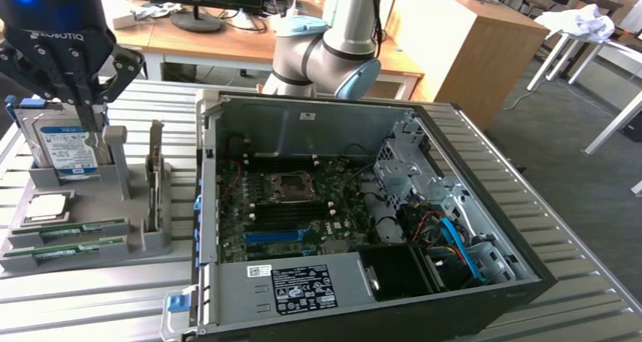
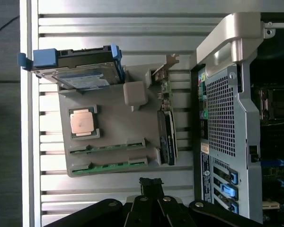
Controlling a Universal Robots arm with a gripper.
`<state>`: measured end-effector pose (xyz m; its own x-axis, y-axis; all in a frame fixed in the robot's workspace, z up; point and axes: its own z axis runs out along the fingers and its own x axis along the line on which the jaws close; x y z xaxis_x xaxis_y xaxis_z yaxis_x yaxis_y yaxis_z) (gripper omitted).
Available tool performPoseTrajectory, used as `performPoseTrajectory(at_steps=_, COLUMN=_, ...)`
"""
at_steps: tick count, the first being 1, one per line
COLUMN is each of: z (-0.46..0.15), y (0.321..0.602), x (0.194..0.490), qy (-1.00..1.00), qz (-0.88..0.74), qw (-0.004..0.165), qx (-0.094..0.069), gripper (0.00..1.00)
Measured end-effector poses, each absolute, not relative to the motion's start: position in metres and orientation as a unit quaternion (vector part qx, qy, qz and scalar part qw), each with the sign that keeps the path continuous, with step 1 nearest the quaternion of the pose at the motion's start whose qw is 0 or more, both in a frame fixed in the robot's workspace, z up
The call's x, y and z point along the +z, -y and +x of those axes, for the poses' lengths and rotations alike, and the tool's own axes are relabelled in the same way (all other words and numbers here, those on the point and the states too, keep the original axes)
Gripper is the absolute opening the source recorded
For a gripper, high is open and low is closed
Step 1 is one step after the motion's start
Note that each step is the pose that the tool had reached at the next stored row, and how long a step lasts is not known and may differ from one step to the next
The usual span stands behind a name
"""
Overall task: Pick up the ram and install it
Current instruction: 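Press down the ram until it locks into place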
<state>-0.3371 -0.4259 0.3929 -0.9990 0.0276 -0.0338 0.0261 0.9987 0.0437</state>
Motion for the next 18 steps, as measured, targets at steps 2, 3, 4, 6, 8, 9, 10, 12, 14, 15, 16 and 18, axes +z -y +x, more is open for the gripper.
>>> performPoseTrajectory(at_steps=2, z=-0.3371, y=0.4259, x=0.3929, qy=-1.0, qz=-0.005, qw=0.017, qx=0.022, gripper=0.1)
performPoseTrajectory(at_steps=3, z=-0.3371, y=0.4259, x=0.3929, qy=-1.0, qz=-0.014, qw=0.017, qx=0.022, gripper=0.1)
performPoseTrajectory(at_steps=4, z=-0.3371, y=0.4259, x=0.3928, qy=-0.999, qz=-0.023, qw=0.016, qx=0.022, gripper=0.1)
performPoseTrajectory(at_steps=6, z=-0.3371, y=0.4259, x=0.3927, qy=-0.999, qz=-0.041, qw=0.016, qx=0.023, gripper=0.1)
performPoseTrajectory(at_steps=8, z=-0.3372, y=0.4259, x=0.3927, qy=-0.998, qz=-0.059, qw=0.016, qx=0.023, gripper=0.1)
performPoseTrajectory(at_steps=9, z=-0.3372, y=0.4259, x=0.3927, qy=-0.997, qz=-0.068, qw=0.015, qx=0.023, gripper=0.1)
performPoseTrajectory(at_steps=10, z=-0.3372, y=0.4259, x=0.3927, qy=-0.997, qz=-0.077, qw=0.015, qx=0.023, gripper=0.1)
performPoseTrajectory(at_steps=12, z=-0.3373, y=0.4259, x=0.3926, qy=-0.995, qz=-0.093, qw=0.015, qx=0.023, gripper=0.1)
performPoseTrajectory(at_steps=14, z=-0.3374, y=0.4259, x=0.3926, qy=-0.994, qz=-0.109, qw=0.014, qx=0.024, gripper=0.1)
performPoseTrajectory(at_steps=15, z=-0.3374, y=0.4259, x=0.3925, qy=-0.993, qz=-0.116, qw=0.014, qx=0.024, gripper=0.1)
performPoseTrajectory(at_steps=16, z=-0.3375, y=0.4259, x=0.3925, qy=-0.992, qz=-0.123, qw=0.014, qx=0.024, gripper=0.1)
performPoseTrajectory(at_steps=18, z=-0.3376, y=0.4259, x=0.3925, qy=-0.99, qz=-0.137, qw=0.014, qx=0.024, gripper=0.1)
